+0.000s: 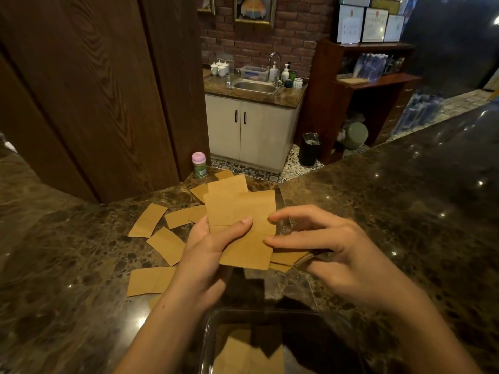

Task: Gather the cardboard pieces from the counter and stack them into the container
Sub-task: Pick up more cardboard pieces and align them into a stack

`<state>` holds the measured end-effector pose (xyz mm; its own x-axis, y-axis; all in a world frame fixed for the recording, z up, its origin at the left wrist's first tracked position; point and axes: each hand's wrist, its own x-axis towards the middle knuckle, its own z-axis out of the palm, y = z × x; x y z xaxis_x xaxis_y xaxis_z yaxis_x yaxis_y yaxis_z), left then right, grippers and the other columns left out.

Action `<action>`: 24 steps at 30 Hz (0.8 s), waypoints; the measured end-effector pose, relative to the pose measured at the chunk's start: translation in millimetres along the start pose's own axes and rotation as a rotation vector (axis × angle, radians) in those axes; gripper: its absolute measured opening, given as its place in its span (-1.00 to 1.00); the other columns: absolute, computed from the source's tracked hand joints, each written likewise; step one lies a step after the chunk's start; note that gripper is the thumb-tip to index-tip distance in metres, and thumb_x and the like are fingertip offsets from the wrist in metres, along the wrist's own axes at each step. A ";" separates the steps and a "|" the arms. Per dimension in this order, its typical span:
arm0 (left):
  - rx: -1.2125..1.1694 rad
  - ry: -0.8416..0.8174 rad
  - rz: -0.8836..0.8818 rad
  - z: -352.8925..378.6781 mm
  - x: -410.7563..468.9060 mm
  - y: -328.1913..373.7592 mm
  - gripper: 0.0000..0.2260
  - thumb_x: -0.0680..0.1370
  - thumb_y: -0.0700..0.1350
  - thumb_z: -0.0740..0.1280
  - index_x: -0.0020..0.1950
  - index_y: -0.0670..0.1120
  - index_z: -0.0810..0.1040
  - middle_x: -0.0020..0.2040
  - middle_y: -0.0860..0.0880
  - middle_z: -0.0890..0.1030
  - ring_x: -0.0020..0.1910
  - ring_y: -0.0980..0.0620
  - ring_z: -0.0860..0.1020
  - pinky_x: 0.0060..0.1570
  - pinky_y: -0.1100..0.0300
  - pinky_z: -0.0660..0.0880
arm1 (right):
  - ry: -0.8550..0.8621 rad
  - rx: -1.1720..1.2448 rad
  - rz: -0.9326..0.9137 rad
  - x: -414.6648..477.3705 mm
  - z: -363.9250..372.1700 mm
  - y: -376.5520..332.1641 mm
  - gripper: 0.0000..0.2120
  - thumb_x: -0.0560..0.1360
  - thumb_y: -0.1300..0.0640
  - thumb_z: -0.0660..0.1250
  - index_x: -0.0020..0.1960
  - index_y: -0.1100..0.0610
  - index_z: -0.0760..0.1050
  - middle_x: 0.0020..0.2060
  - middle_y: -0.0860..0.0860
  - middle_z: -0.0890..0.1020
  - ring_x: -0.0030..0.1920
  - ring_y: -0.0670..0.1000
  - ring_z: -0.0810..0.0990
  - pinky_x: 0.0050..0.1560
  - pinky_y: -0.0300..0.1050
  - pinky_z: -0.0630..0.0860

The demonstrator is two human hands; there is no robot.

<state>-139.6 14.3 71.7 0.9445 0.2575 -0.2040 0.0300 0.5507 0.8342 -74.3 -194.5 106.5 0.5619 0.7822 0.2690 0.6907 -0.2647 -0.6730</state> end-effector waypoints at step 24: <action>0.159 -0.015 0.185 3.5 -3.5 -0.7 -0.76 0.53 -0.18 0.40 0.20 -0.08 0.58 0.05 -0.08 0.75 0.03 -0.05 0.72 -0.11 0.14 0.67 | 0.494 0.962 0.447 19.2 41.4 -6.0 -0.75 0.60 0.15 0.37 0.27 0.06 0.60 0.08 0.04 0.78 0.09 0.06 0.77 0.02 -0.05 0.70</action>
<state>-141.8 10.2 73.6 0.9435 0.3297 -0.0340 -0.0936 0.3633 0.9270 -86.5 -154.5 87.2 0.9297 0.3672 -0.0277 -0.1238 0.2408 -0.9627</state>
